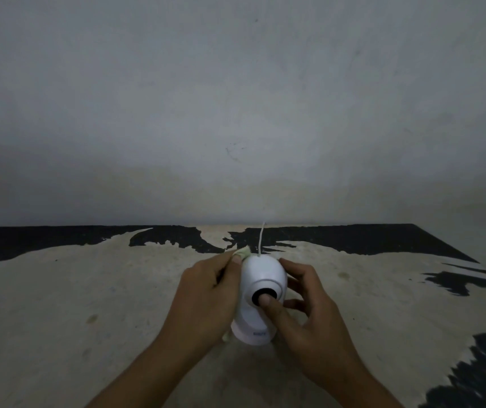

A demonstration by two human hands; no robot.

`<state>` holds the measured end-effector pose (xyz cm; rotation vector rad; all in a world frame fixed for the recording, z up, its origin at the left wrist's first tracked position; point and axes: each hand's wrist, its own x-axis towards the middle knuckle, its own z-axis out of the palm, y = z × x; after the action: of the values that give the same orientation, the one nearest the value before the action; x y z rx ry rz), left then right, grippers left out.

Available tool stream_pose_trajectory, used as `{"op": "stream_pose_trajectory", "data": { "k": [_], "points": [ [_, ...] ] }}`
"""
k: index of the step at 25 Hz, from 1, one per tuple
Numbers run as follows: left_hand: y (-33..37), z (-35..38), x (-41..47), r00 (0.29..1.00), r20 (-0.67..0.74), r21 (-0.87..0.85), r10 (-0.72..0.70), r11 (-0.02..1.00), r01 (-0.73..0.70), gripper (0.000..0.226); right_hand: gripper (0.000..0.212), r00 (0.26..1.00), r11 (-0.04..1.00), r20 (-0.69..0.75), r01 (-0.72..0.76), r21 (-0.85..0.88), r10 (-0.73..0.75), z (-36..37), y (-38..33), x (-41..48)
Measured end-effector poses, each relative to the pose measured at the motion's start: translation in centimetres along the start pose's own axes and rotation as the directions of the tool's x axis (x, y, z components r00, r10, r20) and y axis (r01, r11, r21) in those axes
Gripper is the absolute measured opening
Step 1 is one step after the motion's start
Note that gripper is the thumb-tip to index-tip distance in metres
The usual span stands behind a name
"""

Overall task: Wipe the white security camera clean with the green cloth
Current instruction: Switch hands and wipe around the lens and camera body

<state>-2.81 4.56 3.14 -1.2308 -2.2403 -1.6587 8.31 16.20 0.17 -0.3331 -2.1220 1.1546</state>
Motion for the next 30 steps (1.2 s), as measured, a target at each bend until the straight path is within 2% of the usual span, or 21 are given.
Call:
{"op": "stream_pose_trajectory", "data": {
  "k": [4, 6, 9, 13, 15, 19, 22, 25, 27, 30],
  "points": [
    [1.4, 0.4, -0.3, 0.971, 0.158, 0.014, 0.180, 0.983, -0.185, 0.033, 0.048, 1.000, 1.000, 0.006, 0.012, -0.005, -0.012, 0.2, 0.2, 0.2],
    [0.6, 0.3, 0.0, 0.978, 0.151, 0.041, 0.147, 0.987, -0.155, 0.033, 0.048, 1.000, 1.000, 0.008, 0.003, 0.005, -0.003, 0.1, 0.2, 0.1],
    [-0.4, -0.3, 0.1, 0.996, 0.086, -0.009, 0.007, 1.000, -0.006, 0.029, 0.056, 1.000, 1.000, 0.006, -0.016, -0.002, 0.016, 0.0, 0.0, 0.0],
    [1.3, -0.5, -0.1, 0.963, 0.214, -0.035, 0.163, 0.987, -0.159, 0.033, 0.053, 1.000, 1.000, 0.011, 0.004, -0.004, -0.004, 0.1, 0.2, 0.1],
    [1.0, -0.4, 0.0, 0.959, 0.223, -0.016, 0.174, 0.985, -0.175, 0.034, 0.050, 1.000, 1.000, 0.006, 0.006, -0.005, -0.006, 0.1, 0.3, 0.1],
    [-0.4, -1.0, 0.4, 0.987, 0.153, -0.045, -0.044, 0.998, 0.051, 0.029, 0.049, 1.000, 1.000, -0.004, -0.008, -0.001, 0.008, 0.0, 0.0, -0.1],
    [0.9, -1.3, 0.4, 0.965, 0.257, -0.126, 0.046, 0.992, -0.014, 0.030, 0.051, 1.000, 1.000, -0.002, -0.011, -0.013, 0.011, 0.0, 0.1, 0.1],
    [1.8, -1.2, 0.9, 0.933, 0.335, -0.043, 0.131, 0.991, -0.123, 0.030, 0.057, 0.999, 0.999, -0.010, -0.036, 0.008, 0.036, 0.0, 0.6, 0.3],
    [1.7, -1.2, 2.0, 0.922, 0.371, 0.044, 0.114, 0.989, -0.140, 0.028, 0.060, 0.999, 0.998, -0.011, -0.051, 0.032, 0.051, 0.0, 0.7, 0.3],
    [2.0, -1.1, 3.1, 0.906, 0.414, 0.081, 0.091, 0.987, -0.136, 0.031, 0.061, 0.999, 0.998, -0.007, -0.052, 0.035, 0.052, -0.1, 0.7, 0.4]
  ]
}}
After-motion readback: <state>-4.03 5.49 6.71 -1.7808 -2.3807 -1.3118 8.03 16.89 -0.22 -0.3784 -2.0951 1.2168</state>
